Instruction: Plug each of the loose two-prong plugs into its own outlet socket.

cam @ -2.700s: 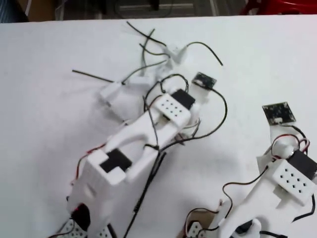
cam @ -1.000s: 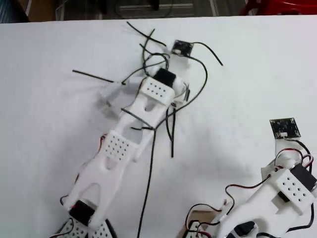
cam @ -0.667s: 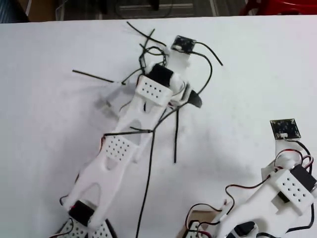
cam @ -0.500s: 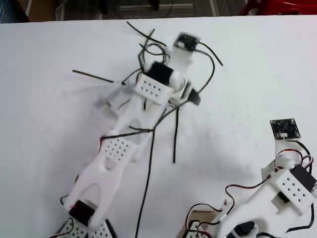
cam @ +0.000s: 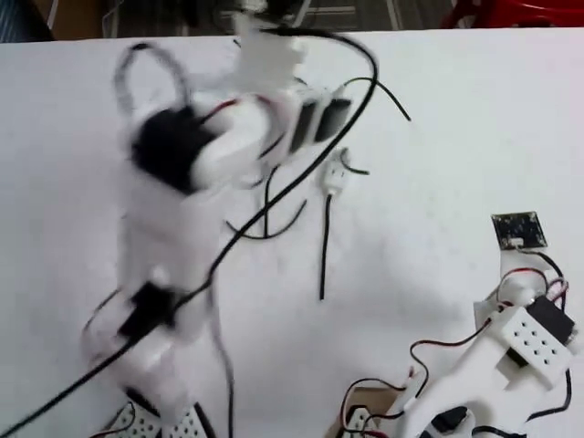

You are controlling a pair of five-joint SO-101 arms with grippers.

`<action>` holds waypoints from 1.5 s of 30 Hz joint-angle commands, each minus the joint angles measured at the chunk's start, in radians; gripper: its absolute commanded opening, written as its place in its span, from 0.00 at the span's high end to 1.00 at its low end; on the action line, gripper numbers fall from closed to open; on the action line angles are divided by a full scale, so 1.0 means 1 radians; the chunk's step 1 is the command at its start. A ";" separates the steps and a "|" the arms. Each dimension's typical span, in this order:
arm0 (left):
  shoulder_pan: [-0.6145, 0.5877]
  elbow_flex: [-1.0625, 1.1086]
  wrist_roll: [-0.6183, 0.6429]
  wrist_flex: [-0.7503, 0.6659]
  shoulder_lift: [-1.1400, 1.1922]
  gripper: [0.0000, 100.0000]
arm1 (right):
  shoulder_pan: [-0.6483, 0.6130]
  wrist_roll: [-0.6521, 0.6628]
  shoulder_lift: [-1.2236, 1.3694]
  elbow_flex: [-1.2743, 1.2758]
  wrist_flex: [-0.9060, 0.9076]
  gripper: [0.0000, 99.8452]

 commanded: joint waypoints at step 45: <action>-0.570 2.481 -0.304 -0.631 -1.894 0.84 | -1.093 -0.614 -0.021 0.206 -0.101 0.98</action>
